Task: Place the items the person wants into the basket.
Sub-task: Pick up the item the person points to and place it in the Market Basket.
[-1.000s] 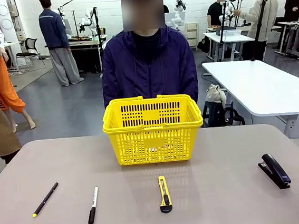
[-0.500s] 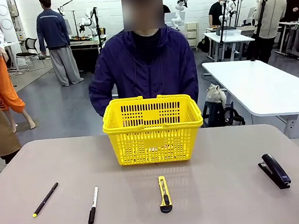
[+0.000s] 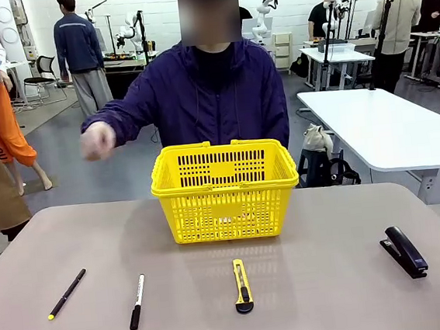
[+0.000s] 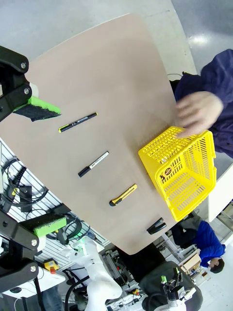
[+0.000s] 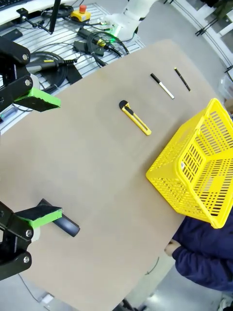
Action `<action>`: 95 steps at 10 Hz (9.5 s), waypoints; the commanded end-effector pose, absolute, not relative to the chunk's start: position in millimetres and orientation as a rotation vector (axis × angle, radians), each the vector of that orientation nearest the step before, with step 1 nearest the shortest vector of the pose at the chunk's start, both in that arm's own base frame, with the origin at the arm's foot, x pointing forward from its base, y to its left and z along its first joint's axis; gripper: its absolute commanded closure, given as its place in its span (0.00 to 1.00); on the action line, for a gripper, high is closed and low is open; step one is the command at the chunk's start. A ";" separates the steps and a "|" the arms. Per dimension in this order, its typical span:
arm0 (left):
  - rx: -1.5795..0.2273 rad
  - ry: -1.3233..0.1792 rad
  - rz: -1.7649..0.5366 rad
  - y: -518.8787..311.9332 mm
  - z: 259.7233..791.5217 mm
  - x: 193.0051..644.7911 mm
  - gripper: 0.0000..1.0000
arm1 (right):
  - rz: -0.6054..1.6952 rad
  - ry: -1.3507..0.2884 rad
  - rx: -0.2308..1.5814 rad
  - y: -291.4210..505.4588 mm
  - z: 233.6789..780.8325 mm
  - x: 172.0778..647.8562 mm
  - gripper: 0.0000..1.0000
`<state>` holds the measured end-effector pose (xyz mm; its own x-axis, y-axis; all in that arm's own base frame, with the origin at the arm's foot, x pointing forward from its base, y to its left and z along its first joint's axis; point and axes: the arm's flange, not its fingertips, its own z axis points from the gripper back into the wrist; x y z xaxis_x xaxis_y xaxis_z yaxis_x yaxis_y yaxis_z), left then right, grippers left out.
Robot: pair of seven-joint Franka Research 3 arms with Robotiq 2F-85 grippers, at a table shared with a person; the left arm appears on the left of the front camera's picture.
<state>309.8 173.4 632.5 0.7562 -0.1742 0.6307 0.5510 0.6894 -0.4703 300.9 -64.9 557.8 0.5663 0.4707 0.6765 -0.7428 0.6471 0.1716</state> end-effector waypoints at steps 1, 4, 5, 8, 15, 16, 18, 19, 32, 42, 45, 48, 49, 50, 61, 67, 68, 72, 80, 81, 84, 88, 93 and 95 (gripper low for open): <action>-0.708 -0.598 -0.434 172.6 634.0 311.2 0.00 | 0.742 -0.628 0.482 -67.3 557.3 302.2 0.00; -0.708 -0.598 -0.434 172.6 634.0 311.2 0.00 | 0.742 -0.628 0.482 -67.3 557.3 302.2 0.00; -0.708 -0.598 -0.434 172.6 634.0 311.2 0.00 | 0.742 -0.628 0.482 -67.3 557.3 302.2 0.00; -0.700 -0.587 -0.433 173.4 632.5 309.8 0.00 | 0.742 -0.628 0.482 -67.3 557.3 302.2 0.00; 0.020 -0.214 -0.599 -3.2 551.8 356.2 0.00 | 0.742 -0.628 0.482 -67.3 557.3 302.2 0.00; 0.007 -0.166 -0.567 -10.9 526.2 364.1 0.00 | 0.742 -0.628 0.482 -67.3 557.3 302.2 0.00; 0.018 -0.205 -0.463 -21.5 483.7 374.3 0.00 | 0.742 -0.628 0.482 -67.3 557.3 302.2 0.00; 0.030 -0.232 -0.419 -23.9 468.3 377.1 0.00 | 0.742 -0.628 0.482 -67.3 557.3 302.2 0.00; 0.033 -0.184 -0.439 -41.3 416.4 383.0 0.00 | 0.742 -0.628 0.482 -67.3 557.3 302.2 0.00; 0.132 -0.133 -0.402 -68.9 319.3 382.9 0.00 | 0.742 -0.628 0.482 -67.3 557.3 302.2 0.00; 0.103 -0.129 -0.382 -65.0 305.1 383.2 0.00 | 0.742 -0.628 0.482 -67.3 557.3 302.2 0.00; 0.090 -0.134 -0.374 -65.4 298.4 380.0 0.00 | 0.742 -0.628 0.482 -67.3 557.3 302.2 0.00; 0.071 -0.123 -0.373 -66.6 298.9 379.6 0.00 | 0.742 -0.628 0.482 -67.3 557.3 302.2 0.00; 0.070 -0.120 -0.369 -67.3 298.9 380.0 0.00 | 0.742 -0.628 0.482 -67.3 557.3 302.2 0.00; 0.036 -0.098 -0.366 -61.1 301.8 381.1 1.00 | 0.742 -0.628 0.482 -67.3 557.3 302.2 0.00; 0.039 -0.086 -0.374 -65.8 339.6 384.7 1.00 | 0.742 -0.628 0.482 -67.3 557.3 302.2 0.00; 0.020 -0.117 -0.446 -74.2 387.7 384.5 1.00 | 0.742 -0.628 0.482 -67.3 557.3 302.2 0.00; -0.045 -0.194 -0.561 -92.0 547.1 391.4 1.00 | 0.742 -0.628 0.482 -67.3 557.3 302.2 0.00; -0.025 -0.221 -0.566 -97.0 587.2 383.1 1.00 | 0.742 -0.628 0.482 -67.3 557.3 302.2 0.00; -0.025 -0.221 -0.566 -97.0 587.2 383.1 1.00 | 0.742 -0.628 0.482 -67.3 557.3 302.2 0.00; -0.025 -0.217 -0.576 -96.9 585.4 384.3 0.89 | 0.742 -0.628 0.482 -67.3 557.3 302.2 0.00; 0.243 -0.187 -1.082 -277.7 592.1 482.5 0.89 | 0.742 -0.628 0.482 -67.3 557.3 302.2 0.00; 0.276 -0.286 -1.415 -391.9 563.4 562.3 0.89 | 0.742 -0.628 0.482 -67.3 557.3 302.2 0.00; 0.171 -0.312 -1.434 -396.5 549.7 574.2 0.89 | 0.742 -0.628 0.482 -67.3 557.3 302.2 0.00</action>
